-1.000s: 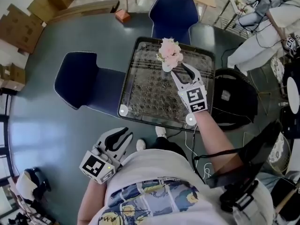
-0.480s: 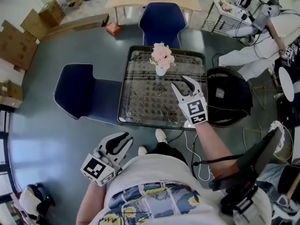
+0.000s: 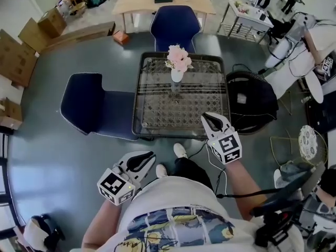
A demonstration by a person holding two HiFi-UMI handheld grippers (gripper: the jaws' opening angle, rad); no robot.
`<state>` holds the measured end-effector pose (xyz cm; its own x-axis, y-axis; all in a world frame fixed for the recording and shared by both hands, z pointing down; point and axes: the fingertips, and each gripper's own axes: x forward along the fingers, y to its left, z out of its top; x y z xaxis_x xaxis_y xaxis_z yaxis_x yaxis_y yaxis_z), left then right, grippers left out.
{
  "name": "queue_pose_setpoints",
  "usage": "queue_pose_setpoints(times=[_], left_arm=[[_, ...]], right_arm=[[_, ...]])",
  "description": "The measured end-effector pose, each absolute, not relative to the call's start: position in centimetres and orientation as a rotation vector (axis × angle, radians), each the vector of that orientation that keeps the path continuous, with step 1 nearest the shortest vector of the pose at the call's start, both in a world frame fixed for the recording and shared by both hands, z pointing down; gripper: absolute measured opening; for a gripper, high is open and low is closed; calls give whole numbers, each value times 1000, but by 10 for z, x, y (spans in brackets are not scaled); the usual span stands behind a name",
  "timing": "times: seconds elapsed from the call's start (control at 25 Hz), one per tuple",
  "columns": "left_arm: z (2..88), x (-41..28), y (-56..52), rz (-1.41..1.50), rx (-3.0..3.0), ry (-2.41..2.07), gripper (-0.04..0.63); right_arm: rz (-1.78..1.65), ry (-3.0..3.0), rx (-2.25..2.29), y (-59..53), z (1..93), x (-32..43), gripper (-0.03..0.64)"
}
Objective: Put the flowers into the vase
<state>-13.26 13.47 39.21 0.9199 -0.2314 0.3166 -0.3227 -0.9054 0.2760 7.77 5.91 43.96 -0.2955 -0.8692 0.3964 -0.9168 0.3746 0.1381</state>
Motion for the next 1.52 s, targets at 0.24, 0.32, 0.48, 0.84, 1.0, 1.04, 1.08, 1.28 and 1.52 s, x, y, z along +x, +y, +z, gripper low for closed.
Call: queue_pose_setpoints(times=[0.24, 0.32, 0.48, 0.84, 1.0, 1.04, 1.08, 1.28, 1.52], left_arm=[[407, -123, 161, 437, 2741, -275, 9], [413, -118, 169, 465, 2751, -238, 9], [415, -103, 173, 487, 2762, -237, 9], [406, -64, 192, 486, 2717, -310, 9], [404, -33, 219, 494, 2717, -314, 9], [405, -26, 225, 497, 2717, -321, 9], [405, -18, 231, 495, 2717, -332, 9], [407, 18, 259, 510, 2721, -345, 9], [409, 44, 284, 527, 2710, -387, 9]], right_arm=[[269, -2270, 1488, 131, 430, 44, 8], [277, -2285, 1461, 151, 426, 34, 8], [275, -2306, 1411, 176, 421, 27, 8], [300, -2392, 1312, 205, 417, 42, 8], [301, -2421, 1283, 228, 415, 61, 8], [306, -2427, 1278, 235, 416, 67, 8], [306, -2434, 1269, 241, 418, 73, 8], [311, -2468, 1220, 268, 427, 97, 8], [279, -2479, 1148, 290, 429, 116, 8]])
